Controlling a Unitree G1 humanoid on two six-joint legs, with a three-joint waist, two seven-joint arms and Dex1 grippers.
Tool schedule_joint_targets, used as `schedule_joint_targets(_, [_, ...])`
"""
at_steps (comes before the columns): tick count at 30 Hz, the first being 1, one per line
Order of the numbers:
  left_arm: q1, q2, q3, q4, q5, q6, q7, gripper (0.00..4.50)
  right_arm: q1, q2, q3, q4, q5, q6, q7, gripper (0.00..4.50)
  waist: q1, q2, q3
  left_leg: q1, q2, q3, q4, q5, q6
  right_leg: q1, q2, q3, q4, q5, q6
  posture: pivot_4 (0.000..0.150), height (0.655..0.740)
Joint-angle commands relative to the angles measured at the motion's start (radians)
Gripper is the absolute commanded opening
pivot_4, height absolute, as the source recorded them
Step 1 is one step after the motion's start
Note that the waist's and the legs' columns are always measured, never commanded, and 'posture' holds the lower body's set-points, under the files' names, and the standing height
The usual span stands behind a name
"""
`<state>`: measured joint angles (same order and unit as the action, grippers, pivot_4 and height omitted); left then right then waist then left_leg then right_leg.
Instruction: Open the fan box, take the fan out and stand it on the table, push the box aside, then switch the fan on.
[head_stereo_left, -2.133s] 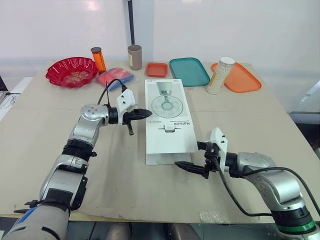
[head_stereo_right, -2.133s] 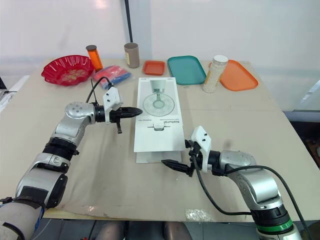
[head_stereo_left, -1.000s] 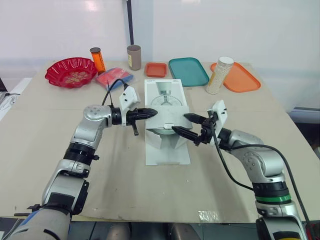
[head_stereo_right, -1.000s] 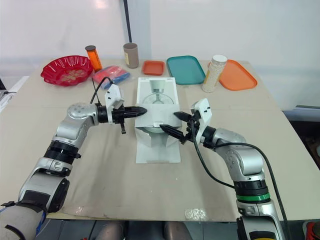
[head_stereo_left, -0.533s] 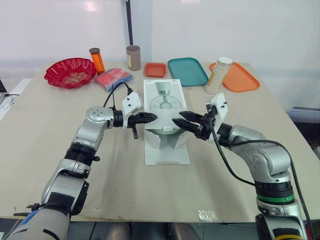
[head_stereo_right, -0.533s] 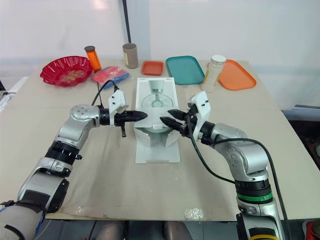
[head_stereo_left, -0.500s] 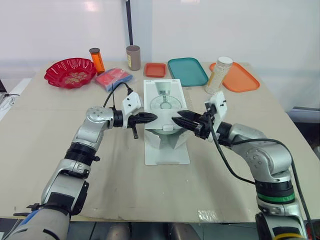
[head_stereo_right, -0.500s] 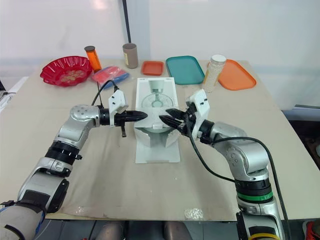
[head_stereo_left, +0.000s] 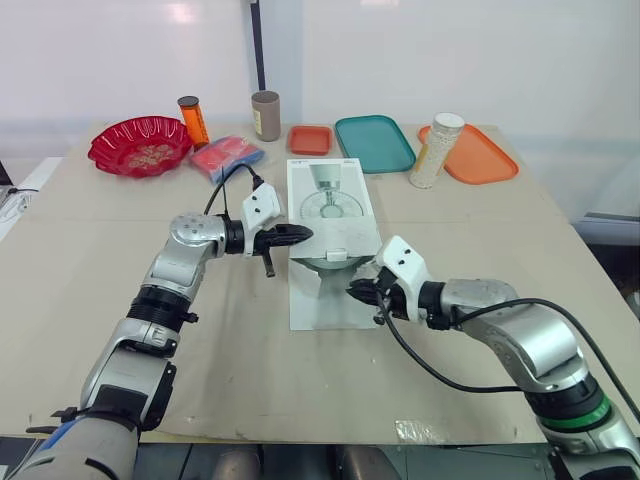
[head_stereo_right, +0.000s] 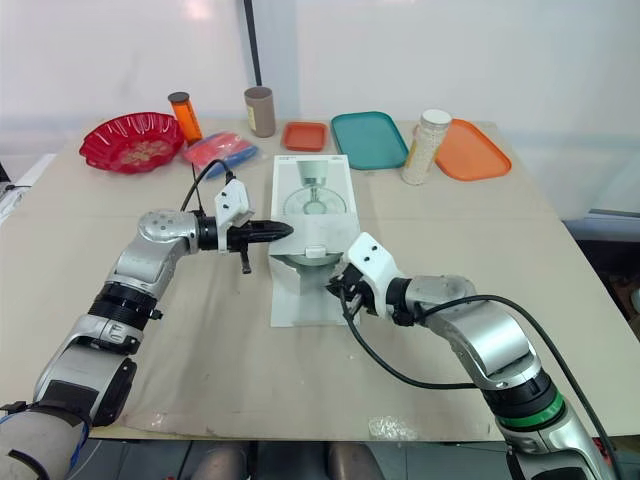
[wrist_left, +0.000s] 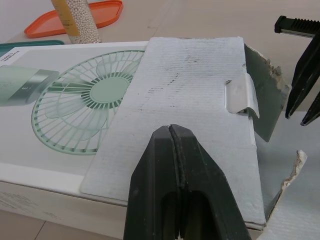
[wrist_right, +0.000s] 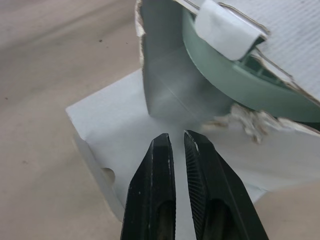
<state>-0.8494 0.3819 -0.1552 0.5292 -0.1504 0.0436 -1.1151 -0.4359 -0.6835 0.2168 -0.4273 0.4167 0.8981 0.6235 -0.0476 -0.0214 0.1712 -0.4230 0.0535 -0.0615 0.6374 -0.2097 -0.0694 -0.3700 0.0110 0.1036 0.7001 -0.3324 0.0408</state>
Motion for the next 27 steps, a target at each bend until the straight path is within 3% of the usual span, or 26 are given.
schedule_joint_targets(1, [0.01,0.015,0.004,0.012,0.016,-0.01,0.005,0.0,0.016,-0.034,-0.056,-0.042,-0.023,0.025,-0.023,0.42,0.001,0.0,0.0,0.0,0.0,0.0,0.0,0.0,0.0,0.0,0.0,0.0,0.0,0.0,0.0,0.15,0.74])
schedule_joint_targets(7, [0.005,0.011,0.001,0.026,0.019,-0.021,0.005,0.0,0.006,-0.029,-0.118,-0.171,0.052,0.1,-0.019,0.42,0.001,0.0,0.0,0.0,0.0,0.0,0.0,0.0,0.0,0.0,0.0,0.0,0.0,0.0,0.0,0.15,0.74])
schedule_joint_targets(16, [0.001,0.003,-0.003,0.044,0.023,-0.039,0.003,0.0,-0.236,0.028,-0.108,-0.187,0.099,0.335,-0.071,0.42,0.001,0.0,0.0,0.0,0.0,0.0,0.0,0.0,0.001,0.0,-0.001,0.0,-0.001,0.0,0.0,0.15,0.74])
schedule_joint_targets(27, [0.001,-0.005,0.004,0.038,0.016,-0.041,0.011,0.0,-0.335,-0.011,0.095,-0.076,-0.007,0.362,-0.086,0.42,0.001,0.0,0.0,0.0,0.0,0.0,-0.001,0.0,0.001,0.0,-0.001,0.0,0.0,0.0,0.0,0.15,0.74])
